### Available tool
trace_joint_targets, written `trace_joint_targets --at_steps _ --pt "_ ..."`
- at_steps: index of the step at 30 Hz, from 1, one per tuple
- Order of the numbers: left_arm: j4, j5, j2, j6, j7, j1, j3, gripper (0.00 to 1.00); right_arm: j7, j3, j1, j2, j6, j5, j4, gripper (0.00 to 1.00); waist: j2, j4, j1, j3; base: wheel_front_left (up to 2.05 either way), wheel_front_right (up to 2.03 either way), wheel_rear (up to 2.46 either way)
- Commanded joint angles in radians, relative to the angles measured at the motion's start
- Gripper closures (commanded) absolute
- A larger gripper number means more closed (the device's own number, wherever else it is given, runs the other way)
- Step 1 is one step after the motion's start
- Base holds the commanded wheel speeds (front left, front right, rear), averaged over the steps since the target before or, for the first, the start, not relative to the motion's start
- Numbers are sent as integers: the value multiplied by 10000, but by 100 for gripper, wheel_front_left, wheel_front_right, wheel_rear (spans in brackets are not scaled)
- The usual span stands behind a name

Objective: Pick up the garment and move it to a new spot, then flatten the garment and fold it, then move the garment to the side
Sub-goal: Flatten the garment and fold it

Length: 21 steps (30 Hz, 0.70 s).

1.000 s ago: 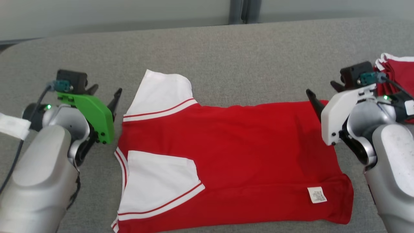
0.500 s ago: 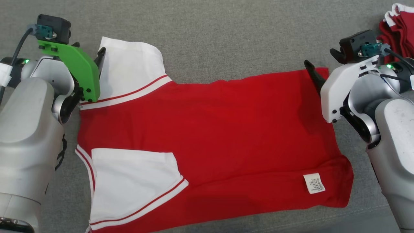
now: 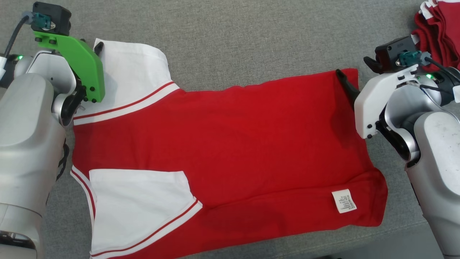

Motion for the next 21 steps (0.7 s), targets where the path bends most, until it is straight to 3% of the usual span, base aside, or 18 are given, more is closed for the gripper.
trace_joint_targets --at_steps 1,7,9,10,12,21 --pt "55 -38 6 26 54 -182 -36 65 -37 37 -77 -47 -5 15 19 0 -1 -20 -1 -3 0 0 0" --pt "129 -277 -62 -44 272 -209 -104 62 16 72 -98 -40 -5 91 29 0 -1 -72 -1 54 0 0 0" --pt "134 -368 -106 -49 365 -217 -128 57 31 59 -90 -58 -5 99 1 0 -1 -70 -1 99 0 0 0" --pt "148 -372 -100 -51 384 -216 -154 62 39 52 -84 -68 -5 100 -6 0 -1 -69 -1 118 0 0 0" --pt "164 -421 -65 -62 391 -207 -195 99 41 23 -112 -67 -5 102 -25 0 -1 -74 -1 157 0 0 0" --pt "19 -808 141 -76 277 -177 3 100 78 -711 109 116 -5 -276 -462 0 -1 -7 -1 195 0 0 0"
